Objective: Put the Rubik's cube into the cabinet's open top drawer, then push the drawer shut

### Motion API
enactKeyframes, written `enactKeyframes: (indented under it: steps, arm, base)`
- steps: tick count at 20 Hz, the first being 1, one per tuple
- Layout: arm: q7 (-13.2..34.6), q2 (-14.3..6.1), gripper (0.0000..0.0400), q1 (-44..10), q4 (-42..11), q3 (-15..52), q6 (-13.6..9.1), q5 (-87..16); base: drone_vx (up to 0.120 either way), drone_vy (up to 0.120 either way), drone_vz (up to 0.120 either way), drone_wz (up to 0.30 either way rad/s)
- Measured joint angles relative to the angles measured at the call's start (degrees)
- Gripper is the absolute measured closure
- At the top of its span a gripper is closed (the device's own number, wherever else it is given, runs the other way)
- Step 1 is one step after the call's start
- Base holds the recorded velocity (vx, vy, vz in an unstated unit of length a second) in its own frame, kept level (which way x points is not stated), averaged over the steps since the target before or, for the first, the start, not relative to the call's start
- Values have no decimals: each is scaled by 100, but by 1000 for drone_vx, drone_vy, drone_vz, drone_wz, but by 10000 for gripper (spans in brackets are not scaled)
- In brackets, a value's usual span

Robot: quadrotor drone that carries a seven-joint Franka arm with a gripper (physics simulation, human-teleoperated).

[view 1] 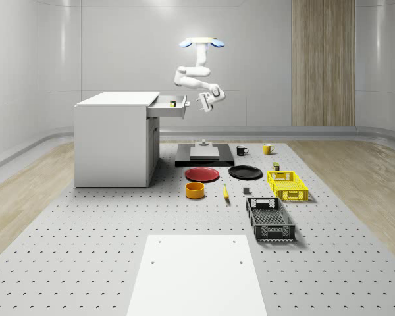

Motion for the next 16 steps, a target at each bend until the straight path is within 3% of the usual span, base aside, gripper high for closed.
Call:
enactKeyframes:
  steps: [2,5,7,9,12,16]
  arm:
    - [260,106,0,-474,359,-105,-326,252]
    - [512,195,0,-941,735,-210,-607,529]
    - [617,219,116,-1145,900,-258,-706,661]
    - [689,225,186,-1291,1016,-297,-763,760]
    - [758,214,244,-1436,1126,-340,-801,866]
    - [807,179,276,-1552,1203,-383,-800,960]
  base:
    - [0,-120,0,0]
    - [0,-67,0,0]
    - [0,0,0,0]
    - [0,-40,0,0]
    - [0,-120,0,0]
    - [0,-120,0,0]
